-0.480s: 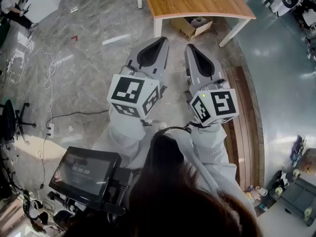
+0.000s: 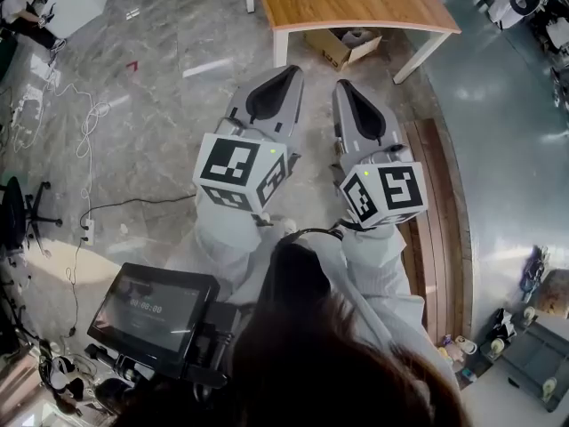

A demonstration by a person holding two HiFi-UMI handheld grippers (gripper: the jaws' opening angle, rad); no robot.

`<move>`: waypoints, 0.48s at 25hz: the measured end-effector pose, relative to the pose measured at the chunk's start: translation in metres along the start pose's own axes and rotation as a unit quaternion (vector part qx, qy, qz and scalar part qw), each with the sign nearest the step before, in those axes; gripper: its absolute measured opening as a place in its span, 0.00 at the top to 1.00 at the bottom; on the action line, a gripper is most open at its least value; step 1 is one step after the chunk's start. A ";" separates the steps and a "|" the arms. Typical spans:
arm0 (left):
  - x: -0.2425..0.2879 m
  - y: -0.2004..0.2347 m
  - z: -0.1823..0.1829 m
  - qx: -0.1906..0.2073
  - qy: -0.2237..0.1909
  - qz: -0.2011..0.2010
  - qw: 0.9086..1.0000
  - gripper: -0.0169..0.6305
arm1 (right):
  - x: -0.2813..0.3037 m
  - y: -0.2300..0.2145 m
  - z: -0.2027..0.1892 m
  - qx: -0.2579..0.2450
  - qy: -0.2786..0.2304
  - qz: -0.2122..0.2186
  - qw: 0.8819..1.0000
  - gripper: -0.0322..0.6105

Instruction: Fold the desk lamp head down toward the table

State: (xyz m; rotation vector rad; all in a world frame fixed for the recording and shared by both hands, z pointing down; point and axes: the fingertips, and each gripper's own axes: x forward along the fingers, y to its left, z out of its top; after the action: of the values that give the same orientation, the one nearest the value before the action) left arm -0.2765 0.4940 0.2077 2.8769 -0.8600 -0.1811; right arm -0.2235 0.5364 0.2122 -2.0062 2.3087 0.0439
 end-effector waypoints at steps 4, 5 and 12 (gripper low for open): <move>0.014 -0.001 -0.008 -0.005 0.003 0.006 1.000 0.97 | 0.001 -0.018 -0.007 0.000 0.010 -0.003 1.000 0.95; 0.018 0.002 -0.010 -0.005 0.004 0.011 1.000 0.97 | 0.003 -0.024 -0.010 -0.001 0.013 -0.004 1.000 0.95; 0.082 0.037 -0.025 -0.005 0.019 0.030 0.999 0.97 | 0.054 -0.081 -0.033 0.009 0.025 -0.001 1.000 0.95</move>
State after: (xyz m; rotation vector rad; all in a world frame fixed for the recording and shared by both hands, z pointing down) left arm -0.2250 0.4204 0.2321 2.8312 -0.9332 -0.1230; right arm -0.1521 0.4697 0.2430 -2.0241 2.3265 -0.0276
